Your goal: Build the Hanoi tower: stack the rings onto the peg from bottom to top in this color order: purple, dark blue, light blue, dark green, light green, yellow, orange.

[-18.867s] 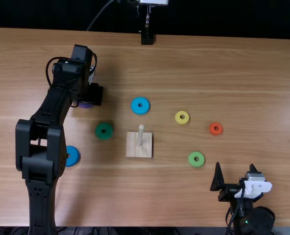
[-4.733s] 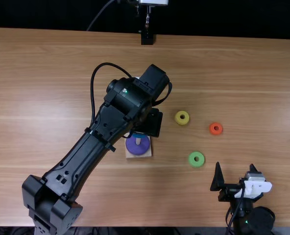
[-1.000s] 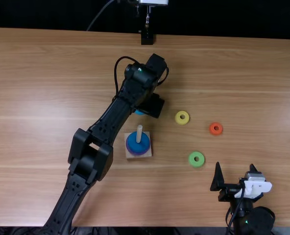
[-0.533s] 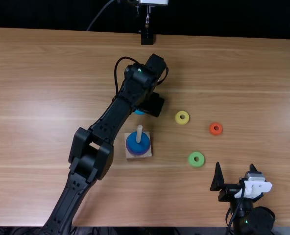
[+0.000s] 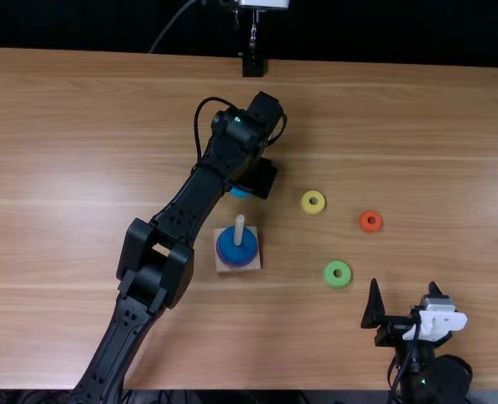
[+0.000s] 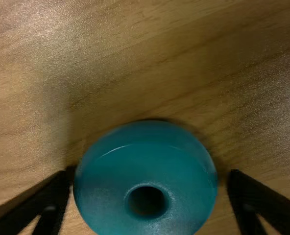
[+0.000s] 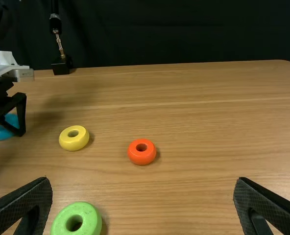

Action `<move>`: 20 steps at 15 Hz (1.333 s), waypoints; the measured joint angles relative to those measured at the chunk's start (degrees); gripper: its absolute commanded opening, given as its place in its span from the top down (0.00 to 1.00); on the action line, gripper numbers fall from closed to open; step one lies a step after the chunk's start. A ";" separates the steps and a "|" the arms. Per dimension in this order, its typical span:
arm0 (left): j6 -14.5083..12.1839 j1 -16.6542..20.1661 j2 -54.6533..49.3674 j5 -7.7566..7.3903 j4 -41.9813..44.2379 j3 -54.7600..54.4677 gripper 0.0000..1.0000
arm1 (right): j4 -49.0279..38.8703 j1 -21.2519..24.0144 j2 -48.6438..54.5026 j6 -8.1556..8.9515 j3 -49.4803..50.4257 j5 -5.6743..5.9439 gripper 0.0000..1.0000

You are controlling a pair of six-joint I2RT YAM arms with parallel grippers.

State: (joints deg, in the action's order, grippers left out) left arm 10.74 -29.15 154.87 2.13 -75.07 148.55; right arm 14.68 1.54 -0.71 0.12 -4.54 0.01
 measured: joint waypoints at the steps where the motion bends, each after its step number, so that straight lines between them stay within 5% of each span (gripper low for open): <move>1: -0.04 0.00 0.00 -0.02 0.00 0.02 1.00 | 0.02 0.00 0.02 0.00 -0.02 0.00 0.00; 15: 0.22 1.44 -6.88 0.00 -8.24 1.60 1.00 | -0.02 0.00 0.00 0.00 0.00 0.00 0.00; 20: 5.60 1.44 -13.94 0.00 -11.21 1.62 1.00 | 0.00 0.00 0.02 -0.02 0.00 0.00 0.00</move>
State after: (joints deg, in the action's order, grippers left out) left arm 16.34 -27.70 140.92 2.13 -86.28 150.17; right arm 14.68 1.54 -0.69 0.10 -4.54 0.01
